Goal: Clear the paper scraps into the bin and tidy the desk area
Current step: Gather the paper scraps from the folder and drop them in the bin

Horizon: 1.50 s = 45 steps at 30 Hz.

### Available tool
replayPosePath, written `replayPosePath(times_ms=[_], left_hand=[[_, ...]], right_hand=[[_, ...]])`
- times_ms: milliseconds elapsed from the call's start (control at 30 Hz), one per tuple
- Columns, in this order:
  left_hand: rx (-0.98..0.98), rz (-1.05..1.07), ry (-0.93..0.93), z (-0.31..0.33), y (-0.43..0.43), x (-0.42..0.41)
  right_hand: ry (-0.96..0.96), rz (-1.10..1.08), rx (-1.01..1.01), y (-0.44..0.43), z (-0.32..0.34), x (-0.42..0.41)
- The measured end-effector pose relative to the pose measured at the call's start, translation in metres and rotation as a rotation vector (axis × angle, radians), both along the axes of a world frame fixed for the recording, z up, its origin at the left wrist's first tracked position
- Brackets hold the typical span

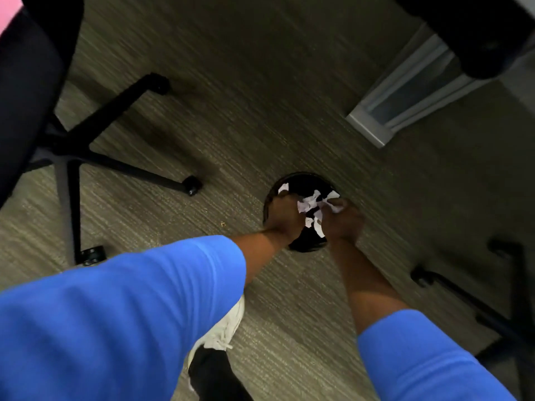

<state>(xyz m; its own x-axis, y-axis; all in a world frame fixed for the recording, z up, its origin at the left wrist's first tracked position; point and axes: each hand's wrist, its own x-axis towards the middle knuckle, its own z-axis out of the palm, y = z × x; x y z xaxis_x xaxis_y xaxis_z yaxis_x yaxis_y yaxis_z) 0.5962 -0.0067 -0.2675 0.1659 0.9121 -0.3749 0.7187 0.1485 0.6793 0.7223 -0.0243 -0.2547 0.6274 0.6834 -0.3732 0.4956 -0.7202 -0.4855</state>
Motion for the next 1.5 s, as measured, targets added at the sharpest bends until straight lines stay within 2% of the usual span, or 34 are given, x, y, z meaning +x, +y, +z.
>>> replayPosePath(times_ms=[133,267,367,567,800,1000,1167,1367,1500], left_hand=[[-0.201,-0.058,-0.009,-0.018,0.005,0.002],[-0.293,-0.112,-0.012,-0.016,0.004,-0.004],[-0.296,-0.222,-0.007,0.003,-0.002,-0.015],[-0.367,-0.191,-0.064,0.049,-0.008,-0.035],[-0.290,-0.185,0.016,0.115,-0.008,-0.080],[-0.294,0.008,-0.020,0.166,-0.003,-0.157],[-0.225,0.154,0.005,0.200,0.008,-0.228],[-0.151,0.324,0.006,0.245,0.031,-0.311],[-0.012,0.381,0.126,0.273,0.042,-0.377]], right_hand=[[0.153,0.004,-0.048,0.003,-0.016,0.005],[0.239,-0.035,-0.066,-0.004,-0.015,0.003],[0.177,0.026,-0.062,-0.014,0.001,-0.004],[0.163,-0.060,-0.012,-0.019,0.043,-0.023],[0.112,-0.010,0.004,-0.017,0.094,-0.063],[0.096,0.142,-0.004,0.010,0.140,-0.136],[0.209,0.218,0.057,0.041,0.171,-0.206],[0.209,0.427,0.165,0.079,0.212,-0.280],[0.163,0.617,0.253,0.099,0.238,-0.328]])
